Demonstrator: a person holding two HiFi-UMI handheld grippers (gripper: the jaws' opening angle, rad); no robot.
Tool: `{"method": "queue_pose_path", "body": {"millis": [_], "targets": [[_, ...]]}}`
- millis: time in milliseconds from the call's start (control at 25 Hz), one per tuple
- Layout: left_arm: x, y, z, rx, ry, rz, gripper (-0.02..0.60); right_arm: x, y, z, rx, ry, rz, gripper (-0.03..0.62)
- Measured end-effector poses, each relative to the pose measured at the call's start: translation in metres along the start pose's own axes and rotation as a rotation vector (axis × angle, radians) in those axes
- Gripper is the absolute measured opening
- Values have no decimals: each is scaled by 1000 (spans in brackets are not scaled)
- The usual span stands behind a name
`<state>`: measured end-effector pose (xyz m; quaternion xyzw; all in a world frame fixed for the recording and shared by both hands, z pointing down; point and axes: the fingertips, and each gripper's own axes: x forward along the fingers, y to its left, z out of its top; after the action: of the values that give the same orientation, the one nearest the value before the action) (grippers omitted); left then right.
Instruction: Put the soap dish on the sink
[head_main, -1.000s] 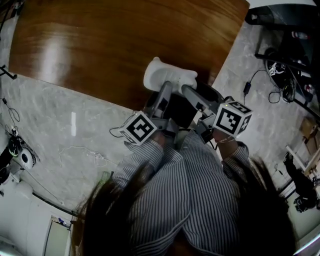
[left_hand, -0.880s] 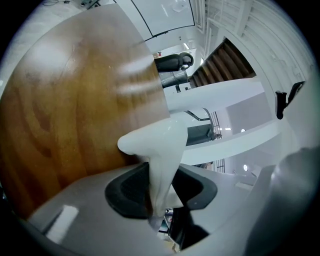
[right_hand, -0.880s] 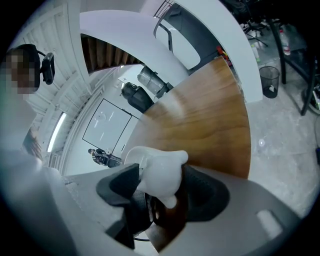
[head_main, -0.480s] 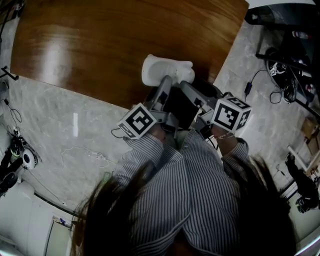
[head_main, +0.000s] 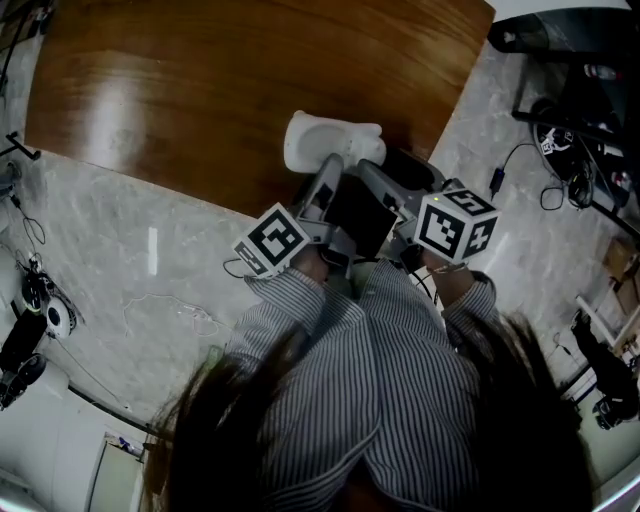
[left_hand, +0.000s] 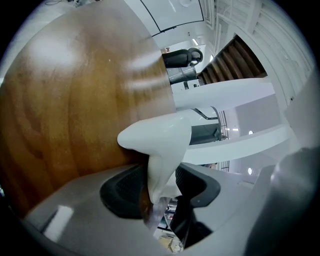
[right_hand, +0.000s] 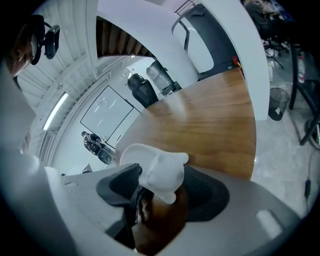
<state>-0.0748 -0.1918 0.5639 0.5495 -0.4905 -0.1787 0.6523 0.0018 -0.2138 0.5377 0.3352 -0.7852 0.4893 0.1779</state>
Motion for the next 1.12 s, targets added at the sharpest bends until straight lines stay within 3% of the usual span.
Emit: {"method": "queue_pose_path", "body": {"millis": [240, 600, 920, 1120], "targets": [[-6, -3, -3, 51, -5, 26, 249, -6, 1, 2, -202, -1, -70, 275], [-33, -27, -13, 151, 3, 15, 247, -29, 25, 15, -315, -56, -66, 241], [-64, -68, -8, 285, 5, -60, 176, -63, 66, 23, -380, -168, 10, 112], [-83, -92, -6, 384, 6, -126, 76, -82, 93, 19, -396, -221, 79, 64]]}}
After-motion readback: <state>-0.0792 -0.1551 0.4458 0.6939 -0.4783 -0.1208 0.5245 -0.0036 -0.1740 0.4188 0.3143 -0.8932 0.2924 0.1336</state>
